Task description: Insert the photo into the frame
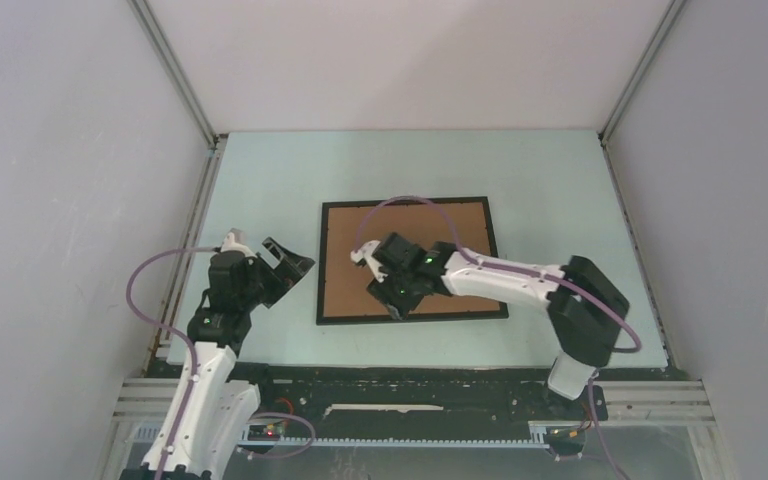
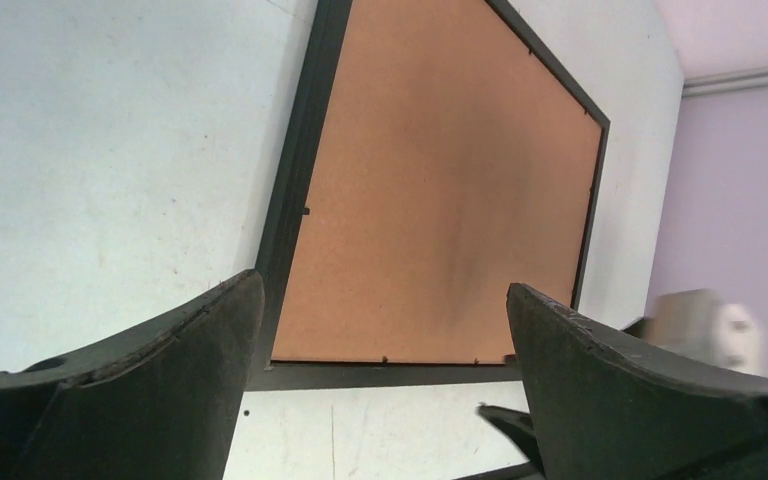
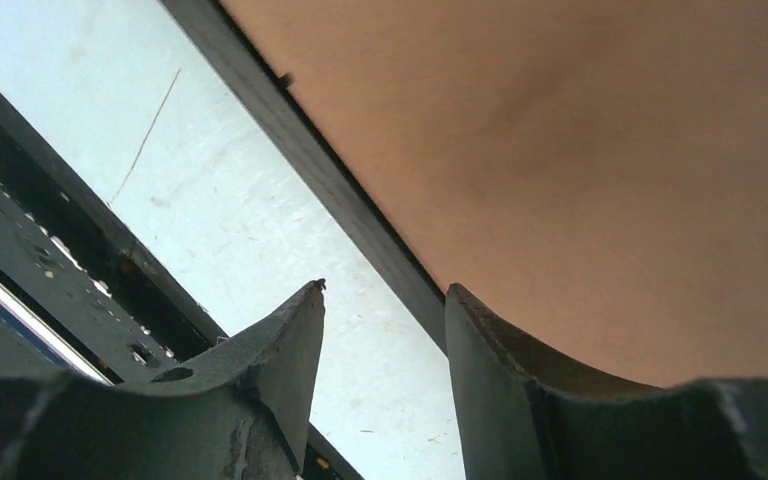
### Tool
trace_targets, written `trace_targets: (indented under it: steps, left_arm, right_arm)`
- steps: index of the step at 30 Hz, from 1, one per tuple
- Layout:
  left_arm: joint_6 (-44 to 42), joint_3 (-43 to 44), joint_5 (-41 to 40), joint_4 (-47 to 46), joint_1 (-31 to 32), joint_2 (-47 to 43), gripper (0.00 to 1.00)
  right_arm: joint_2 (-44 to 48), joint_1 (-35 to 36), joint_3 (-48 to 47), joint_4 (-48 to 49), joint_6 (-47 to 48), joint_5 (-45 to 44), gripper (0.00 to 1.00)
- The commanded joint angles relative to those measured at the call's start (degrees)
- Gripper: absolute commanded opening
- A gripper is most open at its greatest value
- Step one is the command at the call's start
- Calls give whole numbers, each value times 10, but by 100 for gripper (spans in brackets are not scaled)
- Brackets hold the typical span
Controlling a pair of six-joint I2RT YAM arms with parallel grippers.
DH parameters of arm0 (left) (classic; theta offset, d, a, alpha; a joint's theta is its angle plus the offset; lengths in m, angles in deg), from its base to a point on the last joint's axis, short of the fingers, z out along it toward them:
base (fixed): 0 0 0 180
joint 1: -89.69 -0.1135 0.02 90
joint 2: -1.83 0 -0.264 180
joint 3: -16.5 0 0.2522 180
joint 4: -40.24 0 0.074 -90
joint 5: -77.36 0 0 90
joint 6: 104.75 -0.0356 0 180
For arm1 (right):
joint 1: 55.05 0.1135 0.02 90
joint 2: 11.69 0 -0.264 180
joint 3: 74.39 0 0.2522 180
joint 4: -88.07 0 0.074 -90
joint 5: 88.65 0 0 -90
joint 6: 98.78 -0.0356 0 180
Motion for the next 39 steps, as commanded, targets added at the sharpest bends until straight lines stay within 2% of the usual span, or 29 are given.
trace_targets:
  steps: [1,8,11,16,26,31,35,39]
  left_arm:
    - [-7,57,-37,104,-9,-15,100]
    - [9,68,-105,162,-14,-22,100]
    - [23,58,-119,162,-14,-36,100]
    - [17,60,-123,162,-14,-25,100]
    - [3,38,-99,127,-14,6,99]
    - [9,25,-92,113,-14,20,100]
    - [30,11,-75,102,-15,34,100]
    - [55,-3,-27,75,-25,65,100]
  right_arm:
    - [-67,38,-77,-66,60,-8,56]
    - [-155,92,-159,-126,78,-56,50]
    - [-172,99,-171,-138,80,-59,46]
    - [-182,102,-168,-133,83,-81,46]
    - [-210,104,-160,-119,94,-130,47]
    - [-216,102,-153,-108,101,-126,46]
    - [-216,102,-129,-70,108,-141,34]
    - [-207,102,-109,-29,129,-138,31]
